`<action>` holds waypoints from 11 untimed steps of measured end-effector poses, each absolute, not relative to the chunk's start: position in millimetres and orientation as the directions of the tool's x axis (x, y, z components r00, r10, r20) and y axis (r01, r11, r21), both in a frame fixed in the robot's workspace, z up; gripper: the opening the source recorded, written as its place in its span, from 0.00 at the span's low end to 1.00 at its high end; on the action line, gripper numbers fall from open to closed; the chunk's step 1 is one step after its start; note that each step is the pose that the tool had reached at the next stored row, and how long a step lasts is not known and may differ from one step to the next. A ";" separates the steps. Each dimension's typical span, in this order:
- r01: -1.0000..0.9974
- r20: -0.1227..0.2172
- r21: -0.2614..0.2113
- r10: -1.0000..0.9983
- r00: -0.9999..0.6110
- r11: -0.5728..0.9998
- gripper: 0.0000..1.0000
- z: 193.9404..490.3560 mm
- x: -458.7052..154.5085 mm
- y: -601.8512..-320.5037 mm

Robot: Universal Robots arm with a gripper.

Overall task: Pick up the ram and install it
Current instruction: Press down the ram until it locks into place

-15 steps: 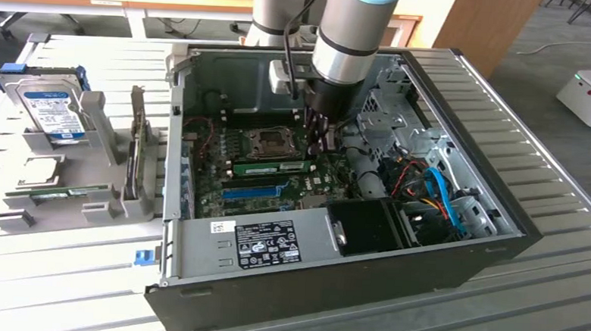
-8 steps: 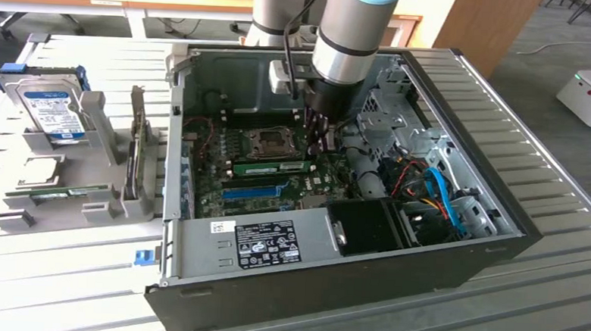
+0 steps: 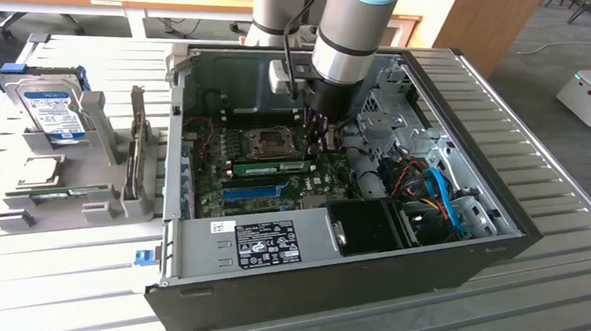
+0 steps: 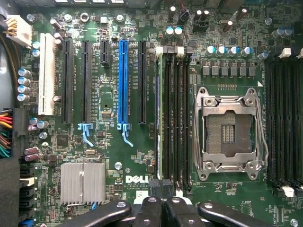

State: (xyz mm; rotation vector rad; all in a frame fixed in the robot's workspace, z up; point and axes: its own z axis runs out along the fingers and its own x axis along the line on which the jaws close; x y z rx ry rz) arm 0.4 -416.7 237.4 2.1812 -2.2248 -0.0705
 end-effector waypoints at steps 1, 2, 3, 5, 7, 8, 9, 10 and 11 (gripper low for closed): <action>-0.999 -0.014 0.050 -1.000 -0.020 0.019 0.11 237.4 0.4 -416.7; -0.999 -0.014 0.049 -1.000 -0.020 0.019 0.11 237.0 0.5 -416.6; -0.999 -0.014 0.049 -1.000 -0.020 0.019 0.11 236.4 0.5 -416.6; -0.999 -0.014 0.048 -1.000 -0.020 0.019 0.11 235.1 0.4 -416.6; -0.999 -0.014 0.047 -1.000 -0.020 0.019 0.11 233.8 0.4 -416.6; -0.999 -0.014 0.046 -1.000 -0.020 0.019 0.11 233.4 0.4 -416.7; -0.999 -0.014 0.046 -1.000 -0.020 0.019 0.11 233.1 0.4 -416.7; -0.999 -0.014 0.046 -1.000 -0.020 0.019 0.11 233.1 0.4 -416.7; -0.999 -0.014 0.046 -1.000 -0.020 0.019 0.11 233.1 0.4 -416.7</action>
